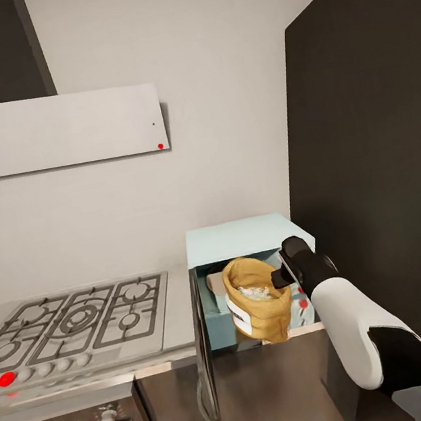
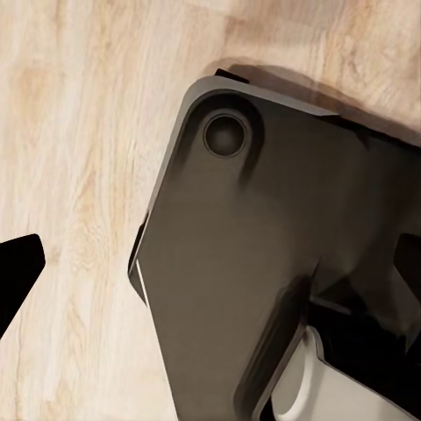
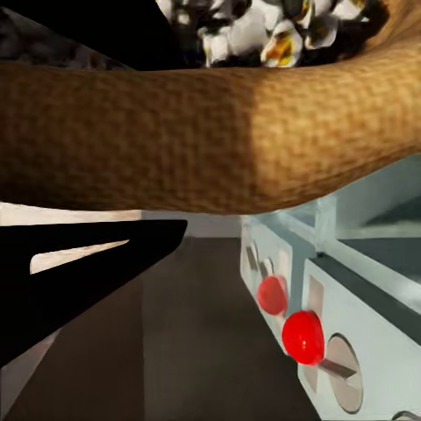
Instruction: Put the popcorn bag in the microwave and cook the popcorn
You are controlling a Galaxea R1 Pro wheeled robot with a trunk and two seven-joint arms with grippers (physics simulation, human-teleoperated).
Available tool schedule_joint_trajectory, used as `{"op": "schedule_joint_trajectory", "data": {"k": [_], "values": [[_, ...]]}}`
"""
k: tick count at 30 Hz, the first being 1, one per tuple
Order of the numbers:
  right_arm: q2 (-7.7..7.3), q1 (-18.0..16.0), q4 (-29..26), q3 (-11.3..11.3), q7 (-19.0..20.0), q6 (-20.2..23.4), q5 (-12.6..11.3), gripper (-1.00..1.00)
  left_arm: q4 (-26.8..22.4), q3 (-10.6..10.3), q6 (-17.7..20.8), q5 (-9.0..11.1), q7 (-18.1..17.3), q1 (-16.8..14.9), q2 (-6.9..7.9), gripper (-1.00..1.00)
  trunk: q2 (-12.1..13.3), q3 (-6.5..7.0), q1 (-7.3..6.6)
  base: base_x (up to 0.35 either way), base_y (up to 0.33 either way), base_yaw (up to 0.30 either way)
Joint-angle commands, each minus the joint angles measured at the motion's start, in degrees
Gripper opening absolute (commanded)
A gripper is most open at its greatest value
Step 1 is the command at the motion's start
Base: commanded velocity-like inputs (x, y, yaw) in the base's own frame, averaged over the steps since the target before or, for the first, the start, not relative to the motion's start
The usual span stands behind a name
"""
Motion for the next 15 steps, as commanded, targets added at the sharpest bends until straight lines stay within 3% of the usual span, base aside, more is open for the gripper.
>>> {"op": "schedule_joint_trajectory", "data": {"k": [1,15], "values": [[0.24,-0.02,0.27,-0.38,0.48,0.09,0.87,-1.0,0.03,-0.12,-0.2,0.62,0.11,-0.01,-0.02,1.0,-0.04,-0.03,0.02,0.0,0.0,0.0],[0.15,0.0,3.89,-0.49,0.92,0.06,0.66,-1.0,0.03,-0.14,-0.22,0.65,0.13,-0.03,-0.04,1.0,-0.04,-0.03,0.02,0.0,0.0,0.0]]}}
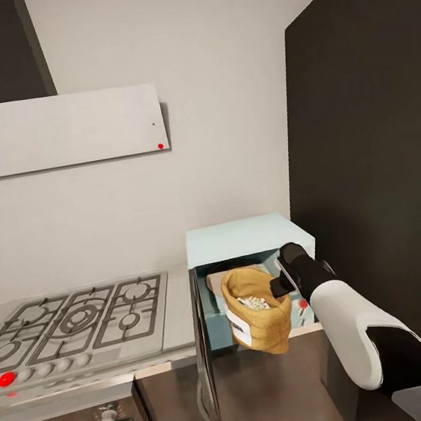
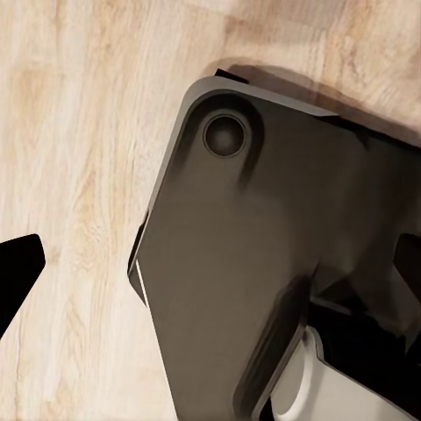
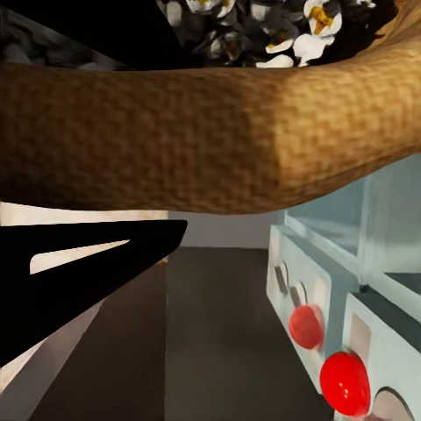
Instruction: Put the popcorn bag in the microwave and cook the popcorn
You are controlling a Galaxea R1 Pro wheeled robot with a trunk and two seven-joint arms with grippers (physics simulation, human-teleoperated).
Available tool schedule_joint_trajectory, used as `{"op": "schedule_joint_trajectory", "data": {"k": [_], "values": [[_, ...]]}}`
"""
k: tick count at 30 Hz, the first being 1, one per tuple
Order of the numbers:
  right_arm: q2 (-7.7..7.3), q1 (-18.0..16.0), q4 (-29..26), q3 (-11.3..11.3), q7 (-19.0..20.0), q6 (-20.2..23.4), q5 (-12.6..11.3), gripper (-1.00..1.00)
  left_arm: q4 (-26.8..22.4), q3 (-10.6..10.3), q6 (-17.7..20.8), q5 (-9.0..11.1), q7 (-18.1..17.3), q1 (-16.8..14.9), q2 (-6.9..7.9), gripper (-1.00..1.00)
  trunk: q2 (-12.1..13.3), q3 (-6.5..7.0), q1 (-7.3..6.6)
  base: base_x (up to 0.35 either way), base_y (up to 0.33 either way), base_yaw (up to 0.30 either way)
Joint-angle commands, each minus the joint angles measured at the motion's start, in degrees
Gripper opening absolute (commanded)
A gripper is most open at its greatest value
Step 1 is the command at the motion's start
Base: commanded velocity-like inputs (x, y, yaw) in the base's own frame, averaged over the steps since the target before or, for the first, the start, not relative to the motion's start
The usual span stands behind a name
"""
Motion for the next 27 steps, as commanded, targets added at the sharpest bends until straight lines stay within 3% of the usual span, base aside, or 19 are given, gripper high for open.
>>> {"op": "schedule_joint_trajectory", "data": {"k": [1,9,27], "values": [[0.07,0.01,-0.03,-0.46,0.47,0.02,0.54,-1.0,0.03,-0.12,-0.19,0.6,0.1,-0.01,-0.01,1.0,-0.04,-0.03,0.02,0.0,0.0,0.0],[0.41,0.06,-0.42,-0.53,0.5,-2.46,0.0,-1.0,-0.06,-0.12,-0.17,0.6,0.1,-0.1,0.07,1.0,-0.04,-0.03,0.02,0.0,0.0,0.0],[0.8,0.06,-4.45,-0.15,0.74,-1.41,0.48,-1.0,-0.14,-0.12,-0.17,0.6,0.1,-0.1,0.08,1.0,-0.04,-0.03,0.02,0.0,0.0,0.0]]}}
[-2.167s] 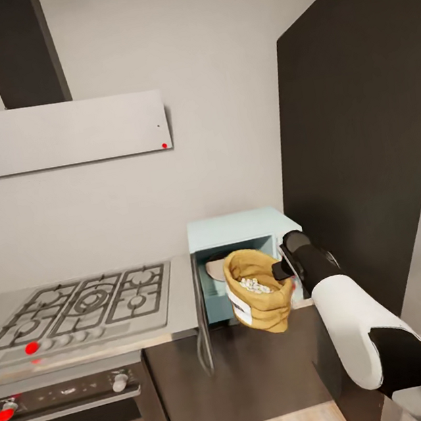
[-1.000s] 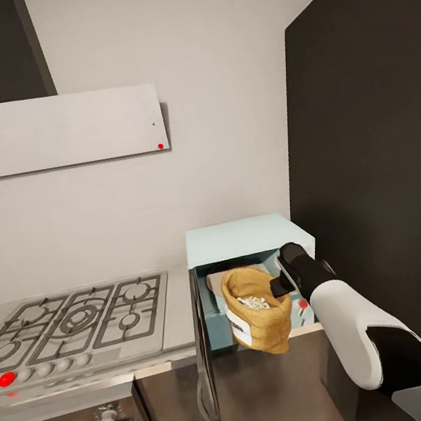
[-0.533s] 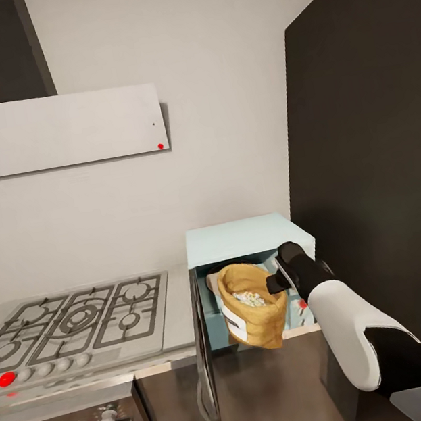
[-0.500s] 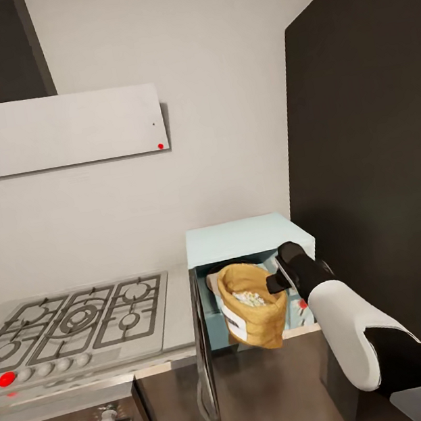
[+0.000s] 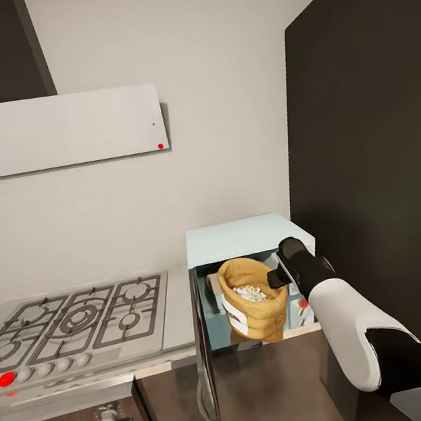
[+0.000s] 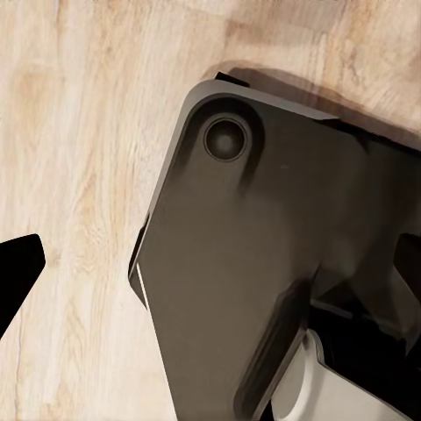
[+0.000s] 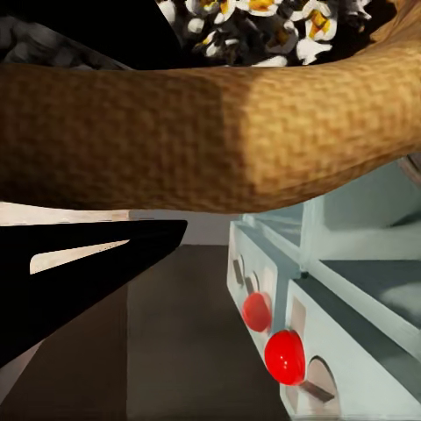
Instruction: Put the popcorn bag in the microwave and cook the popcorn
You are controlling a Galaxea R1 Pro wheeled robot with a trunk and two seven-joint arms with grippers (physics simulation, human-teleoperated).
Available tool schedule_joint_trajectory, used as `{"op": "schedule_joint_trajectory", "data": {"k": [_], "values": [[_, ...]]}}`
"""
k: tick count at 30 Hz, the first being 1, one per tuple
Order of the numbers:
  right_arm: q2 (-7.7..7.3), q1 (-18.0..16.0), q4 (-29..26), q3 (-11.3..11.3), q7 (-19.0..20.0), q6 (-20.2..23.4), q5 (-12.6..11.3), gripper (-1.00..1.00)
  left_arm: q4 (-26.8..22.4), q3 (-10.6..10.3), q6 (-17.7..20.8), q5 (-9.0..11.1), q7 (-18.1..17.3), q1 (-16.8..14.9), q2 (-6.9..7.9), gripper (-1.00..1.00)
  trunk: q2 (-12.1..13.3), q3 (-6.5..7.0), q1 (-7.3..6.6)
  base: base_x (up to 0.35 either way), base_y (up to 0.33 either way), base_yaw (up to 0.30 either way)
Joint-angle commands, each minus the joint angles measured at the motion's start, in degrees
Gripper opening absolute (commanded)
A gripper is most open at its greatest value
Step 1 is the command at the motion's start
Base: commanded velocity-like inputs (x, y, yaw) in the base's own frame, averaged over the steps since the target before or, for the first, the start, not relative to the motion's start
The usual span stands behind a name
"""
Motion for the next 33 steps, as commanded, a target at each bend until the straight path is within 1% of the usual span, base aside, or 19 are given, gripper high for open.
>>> {"op": "schedule_joint_trajectory", "data": {"k": [1,4,5,11,13,18,21,26,33], "values": [[0.06,-0.06,-0.43,-0.45,0.42,0.08,0.39,-1.0,0.04,-0.12,-0.2,0.6,0.1,-0.01,-0.01,1.0,-0.06,-0.01,0.02,0.0,0.0,0.0],[-0.06,-0.06,-0.4,-0.46,0.32,0.03,0.29,-1.0,0.04,-0.12,-0.2,0.6,0.1,-0.01,-0.01,1.0,-0.06,-0.01,0.02,0.0,0.0,0.0],[-0.15,-0.06,-3.24,-0.46,0.31,0.01,0.28,-1.0,0.04,-0.12,-0.2,0.6,0.1,-0.01,-0.01,1.0,-0.06,-0.01,0.02,0.0,0.0,0.0],[-0.68,-0.06,-2.07,-0.46,0.13,-0.06,0.07,-1.0,0.04,-0.12,-0.2,0.62,0.1,-0.01,-0.01,1.0,-0.06,-0.01,0.02,0.0,0.0,0.0],[-0.85,-0.06,-0.72,-0.48,0.07,-0.4,0.04,-1.0,0.04,-0.12,-0.2,0.65,0.1,-0.01,-0.01,1.0,-0.06,-0.01,0.02,0.0,0.0,0.0],[-0.92,-0.06,0.56,-0.49,-0.15,-0.58,-0.05,-1.0,0.04,-0.12,-0.2,0.68,0.1,-0.01,-0.01,1.0,-0.06,-0.01,0.02,0.0,0.0,0.0],[-0.92,-0.06,1.5,-0.53,-1.1,-0.66,-0.04,-1.0,0.04,-0.12,-0.2,0.68,0.1,-0.01,-0.01,1.0,-0.06,-0.01,0.02,0.0,0.0,0.0],[-0.92,-0.06,1.8,-0.52,-1.43,-0.72,-0.08,-1.0,0.04,-0.12,-0.2,0.69,0.1,-0.01,-0.01,1.0,-0.06,-0.01,0.02,0.015,0.0,0.0],[-0.96,-0.06,1.82,-0.54,-1.38,-0.79,-0.17,-1.0,0.04,-0.12,-0.2,0.69,0.1,-0.01,0.07,1.0,-0.06,-0.01,0.02,0.128,0.0,0.0]]}}
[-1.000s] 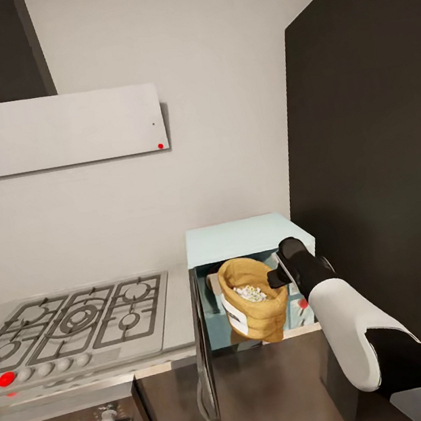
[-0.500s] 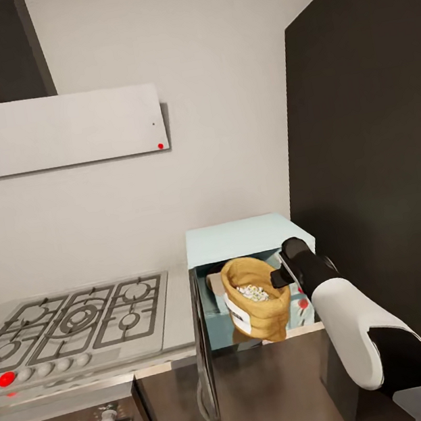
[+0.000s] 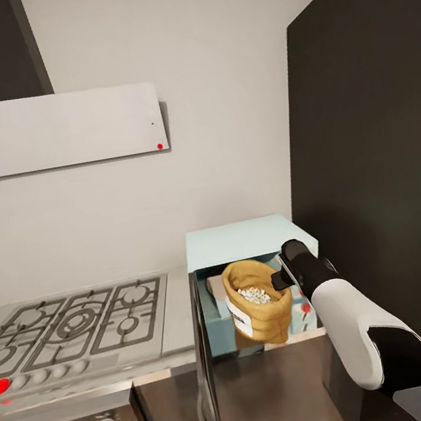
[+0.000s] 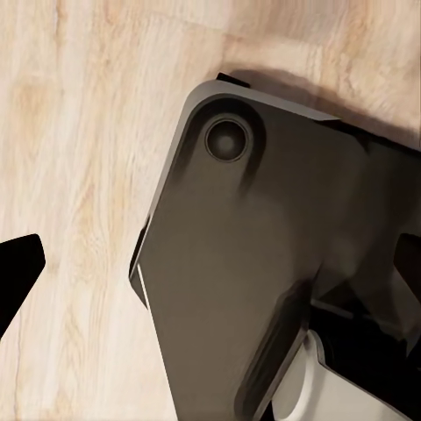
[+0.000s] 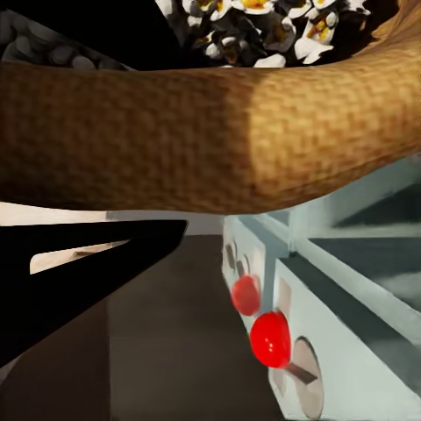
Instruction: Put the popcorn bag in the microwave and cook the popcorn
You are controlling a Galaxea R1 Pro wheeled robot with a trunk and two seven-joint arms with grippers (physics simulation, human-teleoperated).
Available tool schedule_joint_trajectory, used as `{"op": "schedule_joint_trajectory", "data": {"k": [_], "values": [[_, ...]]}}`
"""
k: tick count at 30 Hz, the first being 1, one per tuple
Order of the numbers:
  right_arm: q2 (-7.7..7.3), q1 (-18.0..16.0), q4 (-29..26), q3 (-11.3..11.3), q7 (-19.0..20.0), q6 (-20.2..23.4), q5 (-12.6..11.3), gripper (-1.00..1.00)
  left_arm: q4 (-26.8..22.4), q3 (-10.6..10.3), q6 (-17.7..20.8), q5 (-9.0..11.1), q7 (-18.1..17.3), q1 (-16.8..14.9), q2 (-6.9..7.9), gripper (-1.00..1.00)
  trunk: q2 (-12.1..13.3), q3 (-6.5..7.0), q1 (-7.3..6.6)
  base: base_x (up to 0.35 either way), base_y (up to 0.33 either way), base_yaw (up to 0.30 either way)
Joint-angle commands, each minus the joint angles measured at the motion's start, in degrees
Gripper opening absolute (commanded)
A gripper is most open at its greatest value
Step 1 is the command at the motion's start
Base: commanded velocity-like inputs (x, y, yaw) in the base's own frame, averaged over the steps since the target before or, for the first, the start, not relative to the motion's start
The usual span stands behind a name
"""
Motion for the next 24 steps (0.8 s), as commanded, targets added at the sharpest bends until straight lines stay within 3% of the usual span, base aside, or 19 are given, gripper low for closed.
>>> {"op": "schedule_joint_trajectory", "data": {"k": [1,14,24], "values": [[0.08,-0.02,-0.07,-0.42,0.45,0.08,0.6,-1.0,0.03,-0.12,-0.2,0.6,0.1,-0.01,-0.01,1.0,-0.03,-0.02,0.04,0.224,0.0,0.0],[0.11,-0.02,-0.07,-0.34,0.45,-0.33,0.59,-1.0,0.03,-0.12,-0.2,0.6,0.1,-0.01,-0.01,1.0,-0.03,-0.02,0.04,0.286,0.0,0.0],[0.1,-0.02,2.28,-0.43,0.45,-1.0,0.76,-1.0,0.03,-0.11,-0.2,0.6,0.02,-0.01,-0.01,1.0,-0.03,-0.02,0.04,0.135,0.0,0.0]]}}
